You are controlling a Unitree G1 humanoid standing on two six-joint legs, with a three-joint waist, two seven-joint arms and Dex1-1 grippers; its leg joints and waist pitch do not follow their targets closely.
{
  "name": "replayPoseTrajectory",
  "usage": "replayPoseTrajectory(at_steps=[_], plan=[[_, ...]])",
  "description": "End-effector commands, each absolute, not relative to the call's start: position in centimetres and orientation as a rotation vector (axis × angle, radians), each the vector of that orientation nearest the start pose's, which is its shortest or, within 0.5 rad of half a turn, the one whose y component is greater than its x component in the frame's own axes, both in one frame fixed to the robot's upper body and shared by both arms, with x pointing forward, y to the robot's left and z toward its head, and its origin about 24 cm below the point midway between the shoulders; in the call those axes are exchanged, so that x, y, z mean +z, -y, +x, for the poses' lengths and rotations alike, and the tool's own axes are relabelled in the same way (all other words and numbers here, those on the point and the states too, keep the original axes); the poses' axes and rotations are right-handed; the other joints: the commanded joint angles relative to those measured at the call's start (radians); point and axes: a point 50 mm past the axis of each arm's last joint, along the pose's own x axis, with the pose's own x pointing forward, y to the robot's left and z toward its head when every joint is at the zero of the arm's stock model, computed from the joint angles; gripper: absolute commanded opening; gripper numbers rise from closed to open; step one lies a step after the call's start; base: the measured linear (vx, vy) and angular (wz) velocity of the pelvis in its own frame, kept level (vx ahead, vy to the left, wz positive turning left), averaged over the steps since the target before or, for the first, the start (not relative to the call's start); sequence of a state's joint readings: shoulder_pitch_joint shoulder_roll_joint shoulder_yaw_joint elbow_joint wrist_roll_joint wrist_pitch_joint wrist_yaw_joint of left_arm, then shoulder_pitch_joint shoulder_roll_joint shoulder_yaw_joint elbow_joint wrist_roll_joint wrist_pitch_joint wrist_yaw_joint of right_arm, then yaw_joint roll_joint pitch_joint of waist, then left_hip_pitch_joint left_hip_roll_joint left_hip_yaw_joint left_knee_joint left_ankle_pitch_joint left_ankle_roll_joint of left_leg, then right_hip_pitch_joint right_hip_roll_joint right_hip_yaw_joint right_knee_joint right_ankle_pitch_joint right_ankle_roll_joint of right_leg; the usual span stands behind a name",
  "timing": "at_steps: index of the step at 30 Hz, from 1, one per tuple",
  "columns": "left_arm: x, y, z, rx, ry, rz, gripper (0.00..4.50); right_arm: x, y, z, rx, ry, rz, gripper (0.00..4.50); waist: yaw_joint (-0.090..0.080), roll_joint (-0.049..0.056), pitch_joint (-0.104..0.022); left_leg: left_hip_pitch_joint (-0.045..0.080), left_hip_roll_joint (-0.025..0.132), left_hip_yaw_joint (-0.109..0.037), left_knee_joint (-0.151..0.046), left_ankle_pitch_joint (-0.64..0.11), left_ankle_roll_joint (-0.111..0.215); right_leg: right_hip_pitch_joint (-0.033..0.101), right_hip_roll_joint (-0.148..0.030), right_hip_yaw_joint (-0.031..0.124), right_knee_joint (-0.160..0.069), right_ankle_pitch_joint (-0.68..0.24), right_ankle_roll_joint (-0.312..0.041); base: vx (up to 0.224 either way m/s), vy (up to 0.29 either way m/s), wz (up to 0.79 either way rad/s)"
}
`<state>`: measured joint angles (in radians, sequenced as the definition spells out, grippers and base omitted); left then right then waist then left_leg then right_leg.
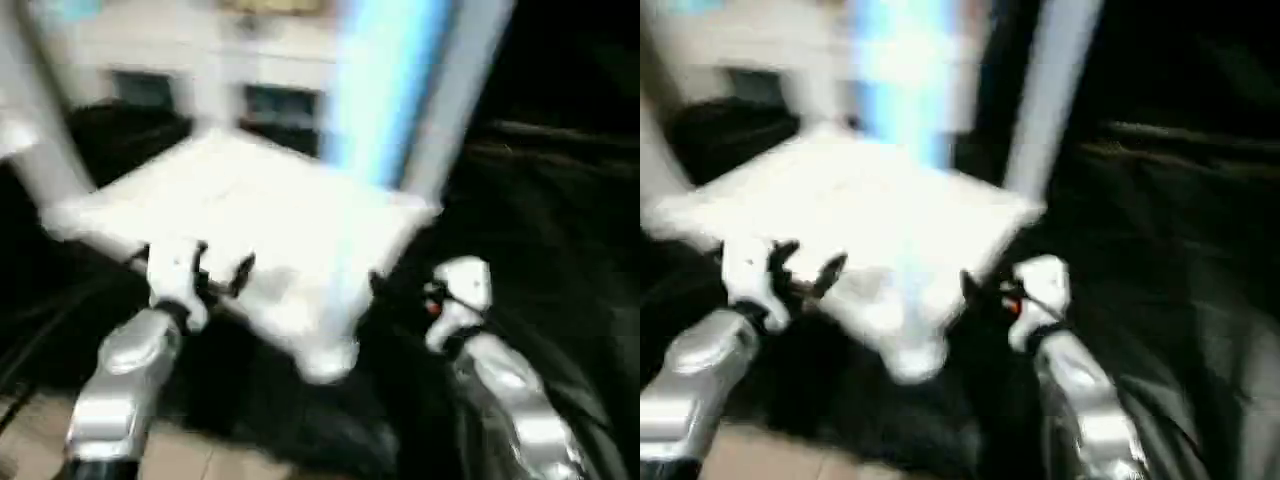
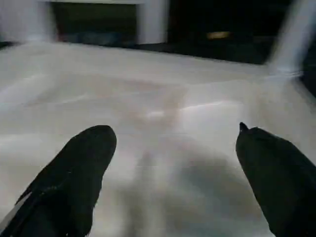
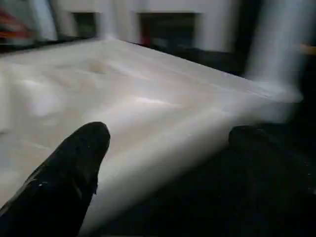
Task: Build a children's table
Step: Rotate table base
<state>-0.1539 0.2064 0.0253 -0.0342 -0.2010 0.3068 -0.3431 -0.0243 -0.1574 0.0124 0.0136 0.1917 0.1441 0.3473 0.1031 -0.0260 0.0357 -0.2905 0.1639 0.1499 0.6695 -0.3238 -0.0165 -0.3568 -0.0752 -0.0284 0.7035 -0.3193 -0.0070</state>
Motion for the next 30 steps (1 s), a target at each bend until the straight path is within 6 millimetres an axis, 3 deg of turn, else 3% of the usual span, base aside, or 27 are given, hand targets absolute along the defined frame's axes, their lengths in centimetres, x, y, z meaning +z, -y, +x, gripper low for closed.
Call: replayPoseTrajectory(at_steps=[1,2,3,4,5,6,7,8,9,10,11,12,13,14,15,17,18,21,22,24,26,28,29,30], plan=[[6.5,-17.1,27.8,-0.37,-0.135,0.022,4.5,4.4,15.5,25.7,0.361,-0.088,0.065,4.46,0.048,-0.019,-0.054,-0.143,-0.024,-0.04,0.048,0.079,0.07,0.168,-0.159,0.146,-0.145,0.351,-0.23,0.098,-0.033,0.16],[6.5,-17.1,27.8,-0.376,-0.137,0.026,4.5,4.4,15.6,25.6,0.356,-0.088,0.062,4.46,0.039,-0.016,-0.05,-0.151,-0.02,-0.047,0.03,0.146,0.044,0.158,-0.14,0.116,-0.124,0.492,-0.238,0.079,-0.023,-0.04],[6.5,-17.1,27.9,-0.376,-0.133,0.03,4.5,4.4,15.7,25.6,0.349,-0.091,0.064,4.46,0.03,-0.009,-0.05,-0.151,-0.011,-0.055,-0.004,0.23,0.026,0.146,-0.117,0.077,-0.103,0.607,-0.234,0.0,0.0,0.0],[6.5,-17.1,27.9,-0.374,-0.129,0.031,4.5,4.4,15.7,25.5,0.346,-0.093,0.065,4.46,0.012,0.055,-0.059,-0.099,0.021,-0.063,-0.1,0.38,0.035,0.09,-0.037,-0.015,-0.082,0.605,-0.161,0.0,0.0,0.0],[6.5,-17.2,28.0,-0.376,-0.128,0.032,4.5,4.4,15.8,25.5,0.34,-0.095,0.068,4.46,0.001,0.07,-0.055,-0.099,0.049,-0.094,-0.106,0.377,0.086,0.065,-0.012,-0.034,-0.052,0.507,-0.135,-0.064,-0.001,-0.19],[6.5,-17.2,28.0,-0.377,-0.128,0.032,4.5,4.4,15.8,25.5,0.34,-0.095,0.068,4.46,-0.011,0.078,-0.069,-0.059,0.097,-0.129,-0.084,0.432,0.197,0.033,-0.026,-0.024,-0.043,0.376,-0.12,-0.064,-0.001,-0.19],[6.5,-17.2,28.0,-0.377,-0.13,0.038,4.5,4.4,15.8,25.5,0.338,-0.099,0.068,4.46,-0.007,0.065,-0.07,-0.053,0.108,-0.129,-0.066,0.518,0.255,0.009,-0.063,0.008,-0.057,0.379,-0.142,0.0,0.0,0.0],[6.5,-17.3,28.1,-0.382,-0.129,0.046,4.5,4.4,15.9,25.5,0.339,-0.102,0.06,4.46,0.001,0.062,-0.066,-0.072,0.094,-0.113,-0.066,0.515,0.24,0.019,-0.075,0.016,-0.068,0.406,-0.159,0.0,0.0,0.0],[6.5,-17.4,28.2,-0.388,-0.126,0.061,4.5,4.5,15.9,25.5,0.339,-0.101,0.058,4.46,0.018,0.05,-0.065,-0.101,0.057,-0.079,-0.069,0.43,0.182,0.046,-0.083,0.023,-0.077,0.473,-0.174,0.0,0.0,0.0],[6.5,-17.6,28.2,-0.392,-0.122,0.077,4.5,4.5,15.9,25.5,0.343,-0.099,0.056,4.46,0.027,0.052,-0.056,-0.102,0.053,-0.067,-0.087,0.268,0.119,0.046,-0.084,0.021,-0.095,0.413,-0.172,-0.061,0.021,-0.01],[6.5,-17.9,28.3,-0.405,-0.119,0.088,4.5,4.6,16.0,25.5,0.35,-0.096,0.05,4.46,0.027,0.053,-0.052,-0.095,0.059,-0.065,-0.097,0.17,0.091,0.043,-0.084,0.021,-0.103,0.339,-0.173,-0.073,0.004,0.02],[6.6,-18.0,28.3,-0.414,-0.118,0.089,4.5,4.7,16.0,25.5,0.354,-0.094,0.045,4.46,0.023,0.052,-0.042,-0.087,0.063,-0.06,-0.118,0.011,0.039,0.046,-0.079,0.021,-0.117,0.181,-0.175,-0.073,0.004,0.02],[6.7,-18.3,28.4,-0.434,-0.116,0.087,4.5,4.7,16.1,25.5,0.363,-0.092,0.034,4.46,0.018,0.052,-0.034,-0.079,0.065,-0.054,-0.135,-0.096,0.001,0.044,-0.079,0.021,-0.13,0.034,-0.173,-0.074,0.003,0.0],[6.9,-18.5,28.6,-0.459,-0.115,0.093,4.5,4.8,16.2,25.5,0.374,-0.093,0.026,4.46,0.018,0.051,-0.032,-0.073,0.067,-0.051,-0.139,-0.133,-0.013,0.039,-0.079,0.023,-0.137,-0.028,-0.172,-0.076,0.005,0.01],[7.2,-18.8,28.7,-0.495,-0.116,0.105,4.5,4.8,16.3,25.6,0.391,-0.1,0.039,4.46,0.015,0.052,-0.024,-0.068,0.067,-0.048,-0.148,-0.197,-0.034,0.034,-0.083,0.026,-0.149,-0.15,-0.166,-0.076,0.005,0.01],[7.7,-19.3,29.1,-0.582,-0.112,0.164,4.5,5.1,16.4,25.8,0.446,-0.101,0.066,4.46,0.016,0.051,-0.021,-0.061,0.067,-0.047,-0.159,-0.241,-0.056,0.034,-0.09,0.029,-0.165,-0.286,-0.145,-0.068,0.005,-0.03],[8.0,-19.6,29.2,-0.639,-0.113,0.211,4.5,5.3,16.4,25.9,0.489,-0.104,0.065,4.46,0.019,0.048,-0.02,-0.059,0.066,-0.045,-0.163,-0.236,-0.055,0.033,-0.093,0.032,-0.174,-0.31,-0.129,-0.064,0.002,-0.04],[8.5,-20.2,29.0,-0.834,-0.166,0.275,4.5,5.6,16.8,25.9,0.583,-0.125,0.031,4.46,0.023,0.048,-0.03,-0.062,0.073,-0.042,-0.171,-0.167,-0.049,0.038,-0.093,0.026,-0.164,-0.215,-0.136,-0.018,0.001,-0.02],[8.6,-20.3,28.9,-0.895,-0.184,0.294,4.5,5.6,17.0,26.0,0.606,-0.131,0.015,4.46,0.026,0.049,-0.032,-0.062,0.074,-0.039,-0.17,-0.152,-0.048,0.034,-0.091,0.025,-0.159,-0.18,-0.142,0.0,0.0,0.0],[8.7,-20.3,28.8,-0.999,-0.222,0.333,4.5,5.5,17.3,25.9,0.674,-0.156,-0.021,4.46,0.025,0.05,-0.031,-0.063,0.071,-0.035,-0.171,-0.175,-0.053,0.03,-0.092,0.026,-0.156,-0.161,-0.159,0.0,0.0,0.0],[8.7,-20.1,28.9,-1.091,-0.249,0.366,4.5,5.4,17.5,25.4,0.774,-0.202,-0.036,4.46,0.031,0.051,-0.034,-0.058,0.07,-0.031,-0.166,-0.155,-0.038,0.029,-0.09,0.029,-0.156,-0.123,-0.161,0.0,0.0,0.0],[8.6,-19.8,29.3,-1.187,-0.262,0.399,4.5,5.4,17.6,24.8,0.886,-0.254,-0.075,4.46,0.041,0.049,-0.042,-0.064,0.071,-0.028,-0.16,-0.094,-0.017,0.035,-0.094,0.027,-0.147,-0.019,-0.18,0.0,0.0,0.0],[8.6,-19.7,29.3,-1.199,-0.267,0.4,4.5,5.3,17.6,24.7,0.9,-0.261,-0.081,4.46,0.043,0.058,-0.045,-0.063,0.073,-0.027,-0.156,-0.077,-0.015,0.034,-0.095,0.027,-0.142,0.015,-0.186,0.0,0.0,0.0],[8.5,-19.6,29.4,-1.225,-0.281,0.398,4.32,5.3,17.6,24.5,0.926,-0.274,-0.094,4.49,0.045,0.055,-0.046,-0.064,0.072,-0.025,-0.153,-0.052,-0.005,0.036,-0.091,0.024,-0.14,0.066,-0.195,0.0,0.0,0.0]])
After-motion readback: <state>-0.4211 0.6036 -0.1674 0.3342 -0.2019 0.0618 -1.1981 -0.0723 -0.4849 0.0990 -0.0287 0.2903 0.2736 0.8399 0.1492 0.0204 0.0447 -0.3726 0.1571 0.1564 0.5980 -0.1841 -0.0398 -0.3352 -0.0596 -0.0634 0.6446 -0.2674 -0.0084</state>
